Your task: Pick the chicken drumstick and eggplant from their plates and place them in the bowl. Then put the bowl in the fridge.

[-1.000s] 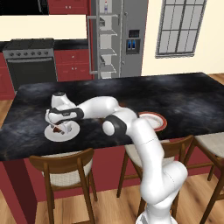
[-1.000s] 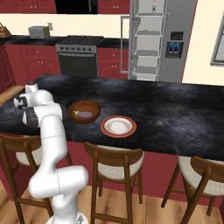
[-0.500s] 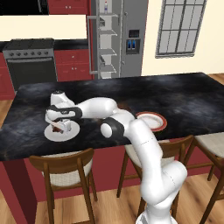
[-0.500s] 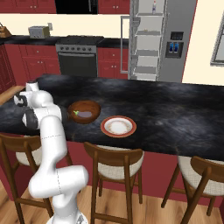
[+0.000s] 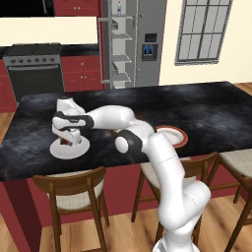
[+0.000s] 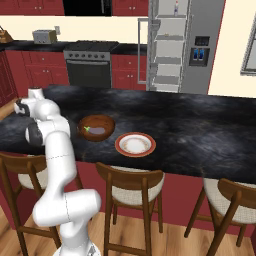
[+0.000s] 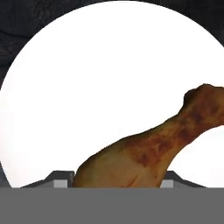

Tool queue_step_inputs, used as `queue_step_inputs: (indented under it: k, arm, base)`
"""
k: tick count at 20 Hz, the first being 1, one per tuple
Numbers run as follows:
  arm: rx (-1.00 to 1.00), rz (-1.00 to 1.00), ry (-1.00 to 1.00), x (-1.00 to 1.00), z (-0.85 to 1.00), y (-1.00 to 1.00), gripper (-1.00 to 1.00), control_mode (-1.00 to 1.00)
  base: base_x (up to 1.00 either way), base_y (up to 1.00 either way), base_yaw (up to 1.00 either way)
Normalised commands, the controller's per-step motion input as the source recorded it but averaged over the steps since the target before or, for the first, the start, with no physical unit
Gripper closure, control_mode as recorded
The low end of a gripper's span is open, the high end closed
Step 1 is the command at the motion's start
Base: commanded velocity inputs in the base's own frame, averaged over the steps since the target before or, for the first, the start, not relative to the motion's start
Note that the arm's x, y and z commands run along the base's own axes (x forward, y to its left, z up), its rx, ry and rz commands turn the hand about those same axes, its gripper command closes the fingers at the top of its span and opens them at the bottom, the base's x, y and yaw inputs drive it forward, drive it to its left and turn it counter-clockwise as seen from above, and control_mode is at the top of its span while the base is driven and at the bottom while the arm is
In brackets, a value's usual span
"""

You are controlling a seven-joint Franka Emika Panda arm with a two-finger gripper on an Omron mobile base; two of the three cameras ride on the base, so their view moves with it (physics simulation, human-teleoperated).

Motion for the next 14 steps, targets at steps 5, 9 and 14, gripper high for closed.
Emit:
queue_step_inputs:
  k: [5,9,14]
  arm:
    - [0.04,0.0,0.0,-0.23,0.44,-0.41,1.0,-1.0]
    - [0.0,0.0,-0.02,-0.22,0.31,-0.58,1.0,-1.0]
    - [0.0,0.0,0.0,-0.1,0.17,-0.71,1.0,-1.0]
  base:
    - [0.0,0.0,0.0]
    - [0.0,0.0,0.0]
    - [0.0,0.0,0.0]
